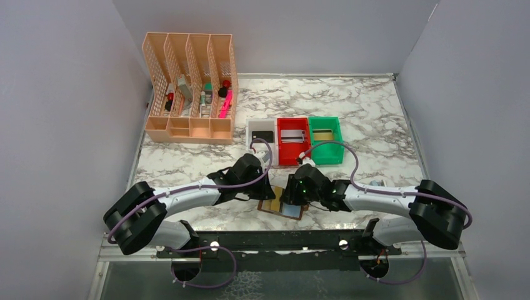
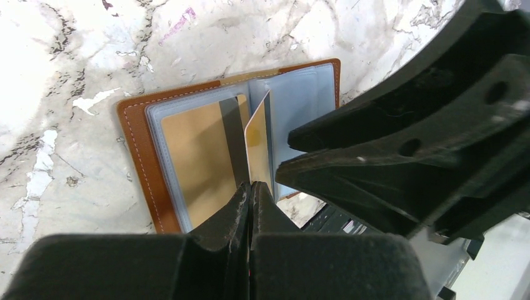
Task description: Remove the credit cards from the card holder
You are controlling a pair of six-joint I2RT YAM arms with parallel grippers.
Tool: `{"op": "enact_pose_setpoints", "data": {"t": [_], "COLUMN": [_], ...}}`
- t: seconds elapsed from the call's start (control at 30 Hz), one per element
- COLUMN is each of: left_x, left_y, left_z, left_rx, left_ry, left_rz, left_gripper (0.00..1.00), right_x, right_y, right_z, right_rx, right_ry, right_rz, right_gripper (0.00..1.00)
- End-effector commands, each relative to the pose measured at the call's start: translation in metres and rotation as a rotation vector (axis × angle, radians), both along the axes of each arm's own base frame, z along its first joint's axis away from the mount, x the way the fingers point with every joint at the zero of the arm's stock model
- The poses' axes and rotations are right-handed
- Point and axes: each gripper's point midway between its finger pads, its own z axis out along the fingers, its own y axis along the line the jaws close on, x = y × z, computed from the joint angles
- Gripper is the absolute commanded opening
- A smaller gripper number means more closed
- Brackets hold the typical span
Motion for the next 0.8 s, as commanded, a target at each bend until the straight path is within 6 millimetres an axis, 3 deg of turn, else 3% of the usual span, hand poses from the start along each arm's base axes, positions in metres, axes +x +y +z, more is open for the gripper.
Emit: {"op": "enact_pose_setpoints", "data": {"t": [0.0, 0.23, 0.77], "left_x": [0.004, -0.007, -0.017], "left_y": [-0.007, -0.017, -0.028], "left_z": [0.008, 0.003, 0.004], "left_rx": [-0.029, -0.088, -0.138], "left_ry": [-0.020, 0.037, 0.067], "left_rz": [-0.006, -0.050, -0.133], "left_gripper": [0.04, 0.19, 0.16], "right_x": [0.001, -0.006, -0.005], "right_y": [0.006, -0.005, -0.015], "right_z": [-0.008, -0.024, -0.028], "right_rx": [0.013, -0.012, -0.033], "right_ry": [0.031, 0.072, 0.066], "right_rz": [-0.013, -0.044, -0.084], "right_gripper": [0.36, 0.29, 0.29]}}
